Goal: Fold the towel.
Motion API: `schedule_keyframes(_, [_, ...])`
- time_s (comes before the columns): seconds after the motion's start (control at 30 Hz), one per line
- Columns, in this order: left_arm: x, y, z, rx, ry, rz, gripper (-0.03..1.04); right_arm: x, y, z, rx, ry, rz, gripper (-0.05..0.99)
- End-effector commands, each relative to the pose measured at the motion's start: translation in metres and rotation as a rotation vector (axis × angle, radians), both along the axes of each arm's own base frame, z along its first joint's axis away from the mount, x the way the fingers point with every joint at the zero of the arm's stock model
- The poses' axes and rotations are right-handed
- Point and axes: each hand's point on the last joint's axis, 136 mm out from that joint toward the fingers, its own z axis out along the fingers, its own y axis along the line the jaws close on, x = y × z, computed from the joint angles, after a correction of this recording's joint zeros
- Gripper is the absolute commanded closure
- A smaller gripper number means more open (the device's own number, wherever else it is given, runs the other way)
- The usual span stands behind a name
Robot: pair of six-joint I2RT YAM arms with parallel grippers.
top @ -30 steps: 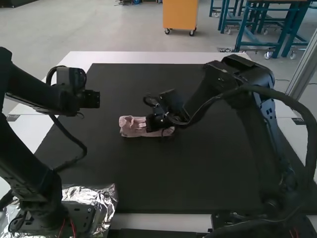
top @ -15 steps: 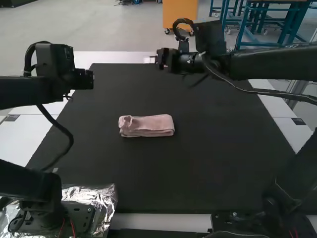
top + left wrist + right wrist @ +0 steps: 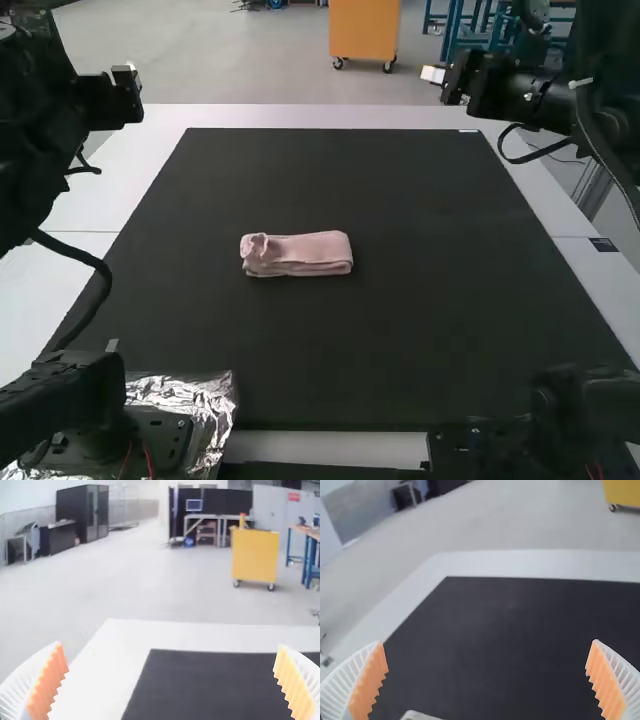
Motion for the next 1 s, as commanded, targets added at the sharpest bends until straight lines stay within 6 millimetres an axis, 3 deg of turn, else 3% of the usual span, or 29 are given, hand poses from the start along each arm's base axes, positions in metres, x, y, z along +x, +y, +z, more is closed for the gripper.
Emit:
schedule_keyframes(0.0, [-0.032, -0.039, 0.02, -0.022, -0.088, -0.232, 0.04, -0.038, -0.023, 0.022, 0.022, -0.101, -0.046, 0.02])
schedule_keyframes(0.2, [-0.096, -0.06, 0.026, -0.052, -0.185, -0.368, 0.05, -0.102, -0.043, 0.017, 0.075, -0.143, -0.07, 0.02])
schedule_keyframes(0.4, [-0.142, -0.062, 0.018, -0.041, -0.262, -0.388, 0.05, -0.14, -0.065, 0.023, 0.094, -0.272, -0.149, 0.02])
schedule_keyframes(0.6, [-0.138, -0.06, 0.005, -0.102, -0.197, -0.385, 0.04, -0.172, -0.085, 0.034, 0.121, -0.454, -0.249, 0.02])
schedule_keyframes(0.7, [-0.12, -0.055, -0.01, -0.073, -0.196, -0.347, 0.04, -0.156, -0.11, 0.028, 0.025, -0.474, -0.421, 0.02])
schedule_keyframes(0.8, [-0.103, -0.055, -0.023, -0.016, -0.243, -0.333, 0.04, -0.141, -0.118, 0.033, 0.028, -0.624, -0.477, 0.02])
schedule_keyframes(0.87, [-0.092, -0.056, -0.035, 0.031, -0.269, -0.323, 0.04, -0.132, -0.114, 0.026, 0.031, -0.708, -0.458, 0.02])
schedule_keyframes(0.97, [-0.08, -0.057, -0.055, 0.081, -0.301, -0.313, 0.05, -0.116, -0.093, -0.009, -0.035, -0.757, -0.353, 0.02])
